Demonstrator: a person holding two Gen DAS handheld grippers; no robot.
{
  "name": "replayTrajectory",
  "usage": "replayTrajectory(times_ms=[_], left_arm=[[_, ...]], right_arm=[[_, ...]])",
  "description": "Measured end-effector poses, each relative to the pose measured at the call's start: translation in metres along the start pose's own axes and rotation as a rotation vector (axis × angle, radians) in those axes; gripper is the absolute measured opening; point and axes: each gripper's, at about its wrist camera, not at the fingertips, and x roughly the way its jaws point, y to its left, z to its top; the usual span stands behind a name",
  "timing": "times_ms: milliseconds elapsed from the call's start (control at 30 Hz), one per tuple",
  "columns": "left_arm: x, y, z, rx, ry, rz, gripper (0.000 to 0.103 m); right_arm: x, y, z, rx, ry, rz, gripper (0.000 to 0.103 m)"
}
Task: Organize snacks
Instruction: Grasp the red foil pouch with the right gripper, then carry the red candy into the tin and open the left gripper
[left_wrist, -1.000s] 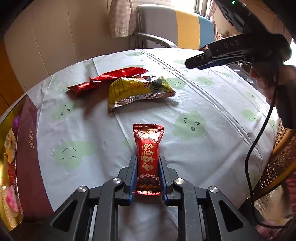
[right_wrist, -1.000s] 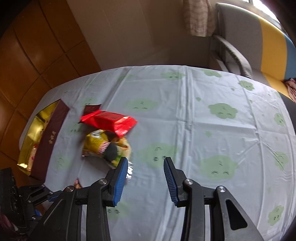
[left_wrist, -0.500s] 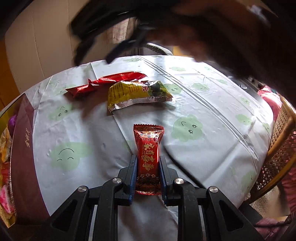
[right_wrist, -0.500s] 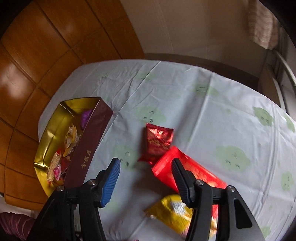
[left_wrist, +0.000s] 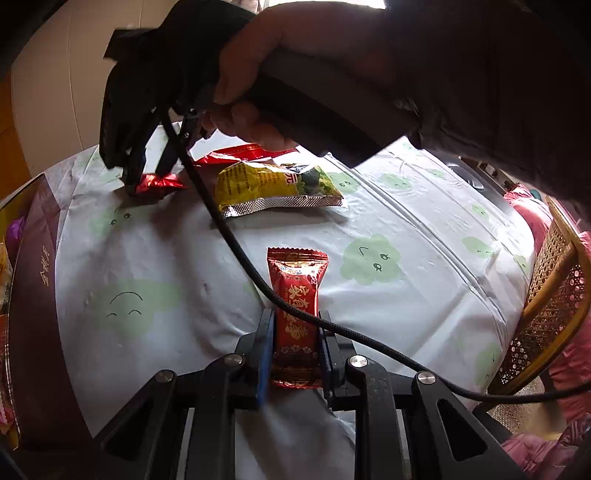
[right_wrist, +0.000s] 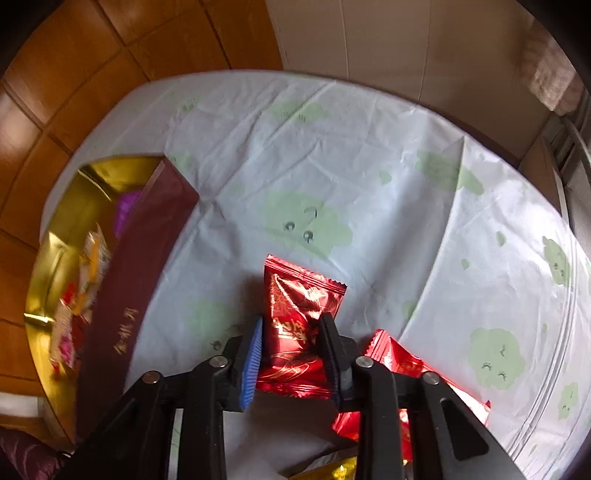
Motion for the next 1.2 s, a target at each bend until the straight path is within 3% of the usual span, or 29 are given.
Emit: replayTrajectory(times_ms=[233, 500, 667, 767, 867, 1033, 1200], left_arm=[[0.001, -0.003, 0.000, 0.001, 0.000, 0.017, 0.022], [0.001, -0.006, 0.000, -0.007, -0.005, 0.034, 0.022], [0.002, -0.007, 0.000, -0.019, 0.000, 0.043, 0.022], [0.001, -0.006, 0.001, -0.027, 0.008, 0.045, 0.022], [0.001, -0.006, 0.003, -0.034, 0.020, 0.047, 0.022], [-0.004, -0.005, 0.008, -0.050, 0.036, 0.064, 0.021], [-0.025, 0.002, 0.011, -0.095, -0.006, 0.058, 0.021]], right_arm=[[-0.069, -0.005, -0.026, 0.024, -0.142, 0.066, 0.023], [-0.118, -0.027, -0.107, 0.055, -0.111, -0.060, 0.023], [-0.104, -0.055, -0.166, 0.182, -0.024, -0.108, 0.024], [-0.093, -0.068, -0.184, 0.252, -0.019, -0.121, 0.028], [-0.090, -0.077, -0.191, 0.298, -0.049, -0.122, 0.039], [-0.085, -0.083, -0.196, 0.331, -0.061, -0.117, 0.041], [-0.080, -0.085, -0.200, 0.339, -0.078, -0.107, 0.041]])
